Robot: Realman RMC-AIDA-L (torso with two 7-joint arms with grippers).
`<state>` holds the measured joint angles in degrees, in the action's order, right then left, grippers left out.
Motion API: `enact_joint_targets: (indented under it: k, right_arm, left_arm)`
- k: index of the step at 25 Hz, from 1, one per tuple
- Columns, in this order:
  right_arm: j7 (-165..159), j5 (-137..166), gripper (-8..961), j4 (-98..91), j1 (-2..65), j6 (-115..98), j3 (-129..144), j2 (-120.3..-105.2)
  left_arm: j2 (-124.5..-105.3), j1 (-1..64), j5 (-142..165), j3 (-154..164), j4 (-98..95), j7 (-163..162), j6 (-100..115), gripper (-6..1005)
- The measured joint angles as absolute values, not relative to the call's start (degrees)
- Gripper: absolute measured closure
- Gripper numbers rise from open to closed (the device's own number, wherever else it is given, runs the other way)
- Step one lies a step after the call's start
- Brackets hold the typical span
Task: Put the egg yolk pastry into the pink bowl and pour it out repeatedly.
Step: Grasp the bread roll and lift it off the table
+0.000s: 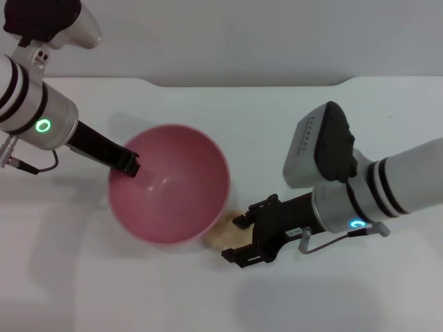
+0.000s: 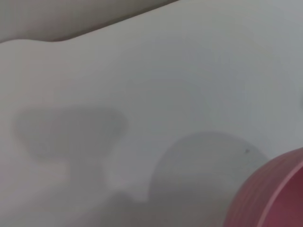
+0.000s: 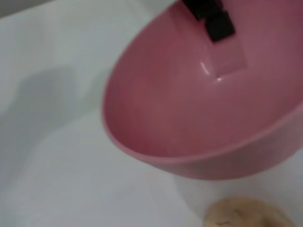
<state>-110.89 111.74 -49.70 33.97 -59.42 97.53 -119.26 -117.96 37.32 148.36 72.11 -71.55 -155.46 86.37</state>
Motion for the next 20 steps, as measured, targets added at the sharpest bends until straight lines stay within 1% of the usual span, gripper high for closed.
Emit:
enact_joint_targets:
  k: [1,4,20]
  right_arm:
    - [-110.91,111.70,309,-49.61,33.87,-57.73,98.55,-119.38]
    - [-110.92,111.64,294,-49.46,33.68,-54.71,100.21,-119.47]
    - [-112.39,110.06,407,-47.54,33.78,-52.29,99.38,-119.34]
  left_arm:
    - [-117.96,37.29,148.36,72.11,-71.55,-155.44,86.37,999]
    - [-117.95,37.27,148.36,72.16,-71.55,-155.23,86.39,999]
    - [-117.91,37.12,148.36,72.15,-71.54,-155.06,86.49,999]
